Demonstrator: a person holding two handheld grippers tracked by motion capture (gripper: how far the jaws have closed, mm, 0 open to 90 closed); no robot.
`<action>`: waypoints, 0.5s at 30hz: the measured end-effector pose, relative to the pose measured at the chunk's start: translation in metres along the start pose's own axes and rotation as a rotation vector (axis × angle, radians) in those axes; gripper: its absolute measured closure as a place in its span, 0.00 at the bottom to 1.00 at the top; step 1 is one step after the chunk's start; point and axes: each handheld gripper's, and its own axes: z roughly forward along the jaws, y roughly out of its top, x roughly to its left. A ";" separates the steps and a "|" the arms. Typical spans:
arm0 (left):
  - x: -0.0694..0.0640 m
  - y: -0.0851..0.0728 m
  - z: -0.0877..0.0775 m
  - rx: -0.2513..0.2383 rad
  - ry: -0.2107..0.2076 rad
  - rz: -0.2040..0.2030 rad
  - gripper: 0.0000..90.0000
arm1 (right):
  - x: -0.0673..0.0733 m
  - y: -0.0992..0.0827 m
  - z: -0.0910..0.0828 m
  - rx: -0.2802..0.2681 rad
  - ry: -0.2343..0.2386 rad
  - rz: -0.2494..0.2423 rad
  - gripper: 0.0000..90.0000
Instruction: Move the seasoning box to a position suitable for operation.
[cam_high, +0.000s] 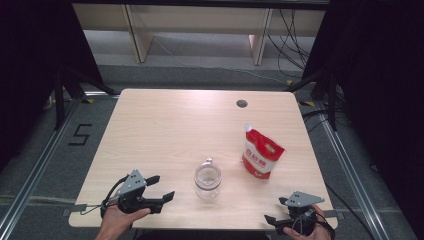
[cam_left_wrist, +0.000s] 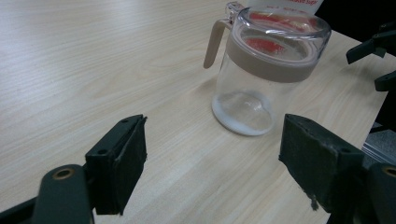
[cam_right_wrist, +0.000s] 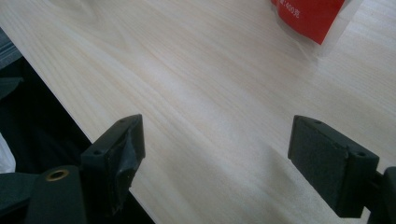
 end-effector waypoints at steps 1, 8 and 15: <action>0.000 0.000 0.000 0.000 0.000 0.000 0.25 | 0.000 0.000 0.000 0.000 0.000 0.000 0.22; 0.000 0.006 0.003 -0.005 0.012 -0.003 0.25 | -0.002 0.000 0.001 -0.011 0.001 -0.013 0.22; 0.004 0.020 0.009 -0.016 -0.007 0.008 0.32 | -0.001 0.001 0.002 -0.007 0.002 0.003 0.23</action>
